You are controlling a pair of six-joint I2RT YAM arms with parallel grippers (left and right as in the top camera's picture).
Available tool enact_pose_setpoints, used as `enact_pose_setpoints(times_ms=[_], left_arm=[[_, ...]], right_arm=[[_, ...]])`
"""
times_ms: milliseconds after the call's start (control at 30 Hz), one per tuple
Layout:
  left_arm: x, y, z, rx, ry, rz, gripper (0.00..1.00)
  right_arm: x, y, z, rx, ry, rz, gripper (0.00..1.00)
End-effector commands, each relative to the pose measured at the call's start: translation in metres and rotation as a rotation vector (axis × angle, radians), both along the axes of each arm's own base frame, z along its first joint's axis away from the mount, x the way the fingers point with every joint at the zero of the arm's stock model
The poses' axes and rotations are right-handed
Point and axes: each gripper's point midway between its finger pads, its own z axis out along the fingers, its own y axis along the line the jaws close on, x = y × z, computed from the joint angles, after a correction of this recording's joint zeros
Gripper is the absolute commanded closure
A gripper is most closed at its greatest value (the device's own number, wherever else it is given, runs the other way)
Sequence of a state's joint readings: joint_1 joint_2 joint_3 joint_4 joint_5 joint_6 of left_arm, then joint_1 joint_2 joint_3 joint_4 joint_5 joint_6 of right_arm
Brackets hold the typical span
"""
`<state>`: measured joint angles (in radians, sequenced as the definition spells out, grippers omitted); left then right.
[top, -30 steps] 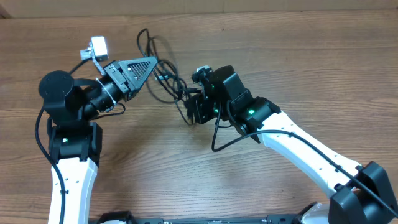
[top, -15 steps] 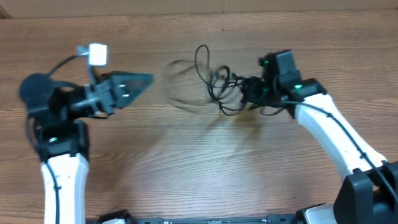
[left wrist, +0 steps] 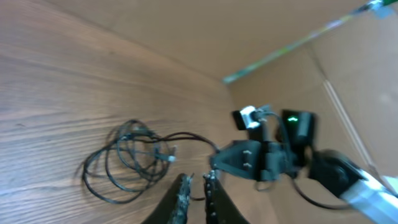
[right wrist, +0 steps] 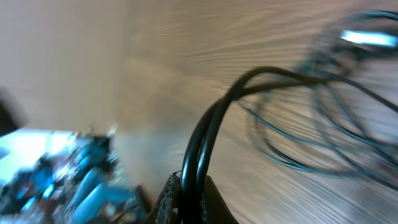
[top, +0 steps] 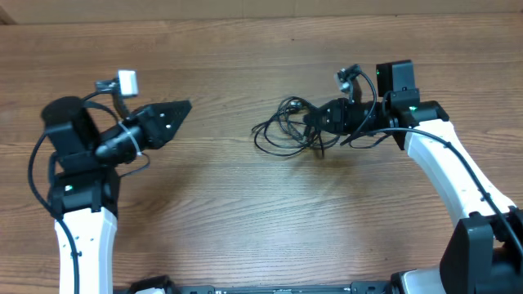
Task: Untangle cables
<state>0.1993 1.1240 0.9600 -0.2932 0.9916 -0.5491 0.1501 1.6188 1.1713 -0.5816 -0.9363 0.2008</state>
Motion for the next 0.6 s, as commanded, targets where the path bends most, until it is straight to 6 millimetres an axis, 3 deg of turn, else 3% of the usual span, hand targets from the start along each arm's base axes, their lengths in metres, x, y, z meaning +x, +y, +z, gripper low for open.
enact_pose_setpoints(times_ms=[0,100,200,300,433,567], left_arm=[[0.017,0.006,-0.018,0.152,0.010,0.138,0.84],[0.020,0.002,-0.029,0.184,0.041,0.155,0.72],[0.021,-0.008,-0.035,0.186,0.056,0.127,0.54],[0.023,-0.014,-0.045,0.187,0.086,0.104,0.37],[0.023,-0.021,-0.057,0.174,0.132,0.070,0.27],[0.021,-0.027,-0.064,0.134,0.188,0.044,0.02]], right_arm=[[-0.039,0.039,0.056,0.230,-0.110,0.252,0.96],[-0.054,0.064,0.060,0.239,-0.141,0.335,0.96],[-0.050,0.080,0.049,0.151,-0.183,0.312,0.96],[-0.045,0.085,0.052,0.152,-0.175,0.281,0.96],[-0.039,0.087,0.061,0.171,-0.216,0.273,0.96],[-0.032,0.090,0.070,0.191,-0.265,0.266,0.96]])
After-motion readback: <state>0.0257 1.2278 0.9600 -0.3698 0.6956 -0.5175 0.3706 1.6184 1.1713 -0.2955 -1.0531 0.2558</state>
